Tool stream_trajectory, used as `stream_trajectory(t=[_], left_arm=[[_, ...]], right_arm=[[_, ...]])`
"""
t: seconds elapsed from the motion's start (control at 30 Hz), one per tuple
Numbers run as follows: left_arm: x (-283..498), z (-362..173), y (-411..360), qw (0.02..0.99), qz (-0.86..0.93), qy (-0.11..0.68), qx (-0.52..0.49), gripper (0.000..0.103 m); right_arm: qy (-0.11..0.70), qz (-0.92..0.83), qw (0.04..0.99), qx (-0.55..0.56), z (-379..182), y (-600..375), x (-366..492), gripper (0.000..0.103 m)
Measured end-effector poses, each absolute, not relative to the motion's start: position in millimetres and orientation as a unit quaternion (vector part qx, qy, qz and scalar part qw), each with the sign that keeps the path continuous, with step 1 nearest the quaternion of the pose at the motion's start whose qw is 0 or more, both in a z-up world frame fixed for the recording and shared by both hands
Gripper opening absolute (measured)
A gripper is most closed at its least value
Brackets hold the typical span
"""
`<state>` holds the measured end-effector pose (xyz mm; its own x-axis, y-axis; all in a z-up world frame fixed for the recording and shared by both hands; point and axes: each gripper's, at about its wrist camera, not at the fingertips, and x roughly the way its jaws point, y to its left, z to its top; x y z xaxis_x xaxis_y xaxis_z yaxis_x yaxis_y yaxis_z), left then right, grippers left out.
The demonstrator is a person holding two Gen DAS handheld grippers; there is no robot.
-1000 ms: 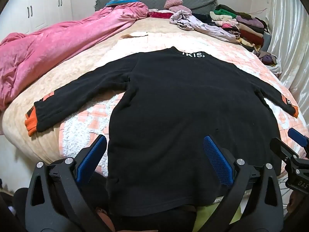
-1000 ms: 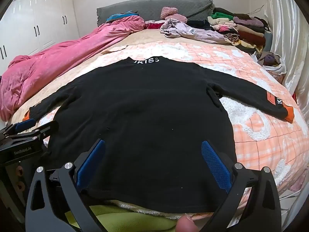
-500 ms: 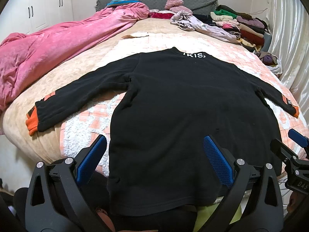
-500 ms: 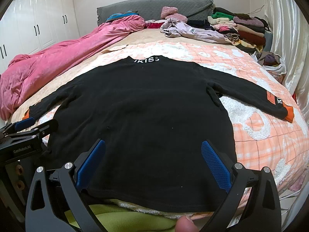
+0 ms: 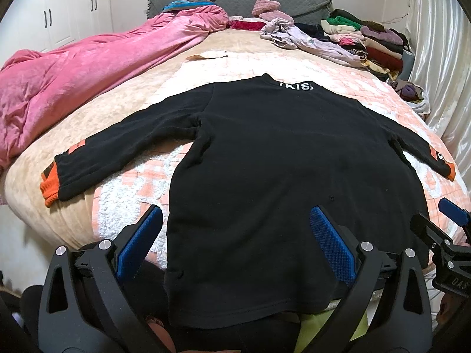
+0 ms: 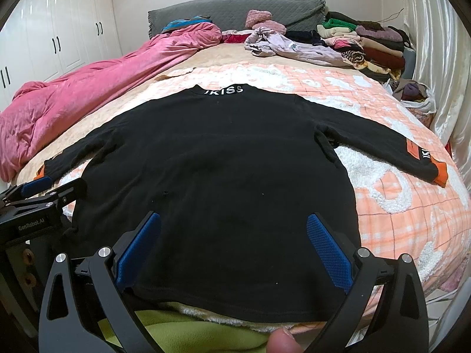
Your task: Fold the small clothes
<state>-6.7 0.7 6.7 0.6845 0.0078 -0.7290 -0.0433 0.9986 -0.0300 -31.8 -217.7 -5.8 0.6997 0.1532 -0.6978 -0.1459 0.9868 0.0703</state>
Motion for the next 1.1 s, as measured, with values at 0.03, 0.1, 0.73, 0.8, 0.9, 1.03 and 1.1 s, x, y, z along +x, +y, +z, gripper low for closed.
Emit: stream_trajectory(t=[0.03,0.1,0.73,0.8,0.9,1.03,1.1], left_arm=[[-7,7,1,0.917,0.013,0.397,-0.022,0.094],[-7,7,1,0.917,0.014,0.397,-0.022,0.094],[-5,4,-1,0.916,0.015,0.401,-0.022,0.094],[-5,3,-1,0.915,0.015,0.403,-0.021,0.094],[-3,2,-3,0.914,0.014,0.404,-0.019,0.094],[2,0,-8,0.914,0.014,0.406,-0.018,0.094],[4,0,-11,0.914,0.014,0.406,-0.015,0.094]], right_arm=[[0.378,0.081,0.922,0.004,-6,-217,-32,0.099],[0.379,0.081,0.922,0.004,-7,-219,-30,0.099],[0.377,0.08,0.923,0.006,-7,-222,-27,0.099],[0.377,0.078,0.923,0.007,-7,-223,-26,0.099],[0.376,0.076,0.924,0.006,-7,-224,-24,0.099],[0.37,0.069,0.926,-0.001,-7,-226,-23,0.099],[0.369,0.066,0.927,0.0,-7,-230,-21,0.099]])
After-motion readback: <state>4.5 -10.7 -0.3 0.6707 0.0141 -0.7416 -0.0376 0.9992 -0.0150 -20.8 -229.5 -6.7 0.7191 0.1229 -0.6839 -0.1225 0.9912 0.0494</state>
